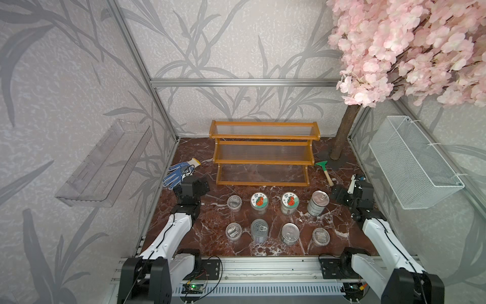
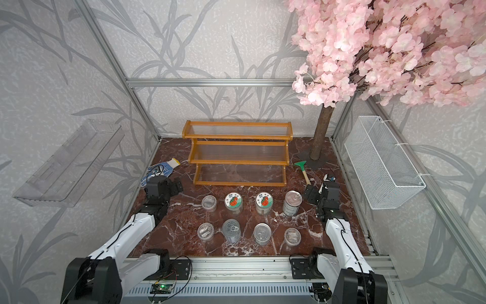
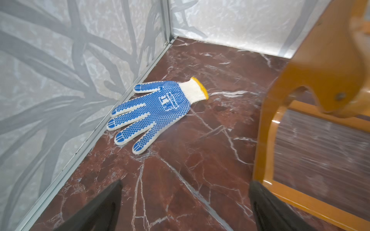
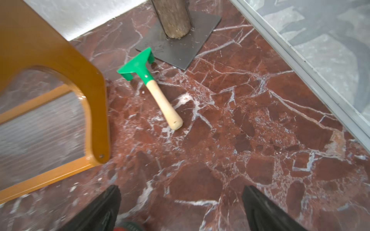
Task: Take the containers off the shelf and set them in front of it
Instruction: Reset both arms
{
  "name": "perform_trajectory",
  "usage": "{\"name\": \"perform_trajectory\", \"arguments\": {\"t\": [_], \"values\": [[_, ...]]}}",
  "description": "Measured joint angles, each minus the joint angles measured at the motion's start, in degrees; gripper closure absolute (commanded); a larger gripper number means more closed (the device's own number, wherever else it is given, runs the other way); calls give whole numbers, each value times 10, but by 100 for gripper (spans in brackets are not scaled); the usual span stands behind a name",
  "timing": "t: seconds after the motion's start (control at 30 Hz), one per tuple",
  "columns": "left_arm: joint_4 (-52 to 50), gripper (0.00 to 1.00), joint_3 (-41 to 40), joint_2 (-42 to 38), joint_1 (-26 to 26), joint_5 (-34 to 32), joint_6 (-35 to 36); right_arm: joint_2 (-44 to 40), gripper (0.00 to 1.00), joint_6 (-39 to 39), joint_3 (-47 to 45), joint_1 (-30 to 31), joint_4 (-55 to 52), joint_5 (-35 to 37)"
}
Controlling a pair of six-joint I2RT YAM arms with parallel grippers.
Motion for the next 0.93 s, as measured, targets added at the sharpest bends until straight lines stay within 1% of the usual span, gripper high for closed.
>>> {"name": "perform_trajectory", "arguments": {"t": [0.13,0.23,0.33,0.43,0.53,0.67,0.93], "values": [[109,0,-20,83,7,-13,4,75,1,-19,-38,-1,139,13],[205,0,-33,139,8,-16,17,138,1,-30,-45,-2,225,9],[267,0,-43,168,8,-19,36,194,1,-39,-41,-2,307,3],[309,0,-45,179,9,-28,45,245,1,-40,-26,-4,374,-10],[334,0,-45,181,4,-49,46,282,1,-52,-7,-5,409,-49],[357,0,-45,181,3,-69,46,292,1,-66,-3,-4,445,-87],[379,0,-50,181,-3,-74,50,292,1,-80,-3,4,477,-98]]}}
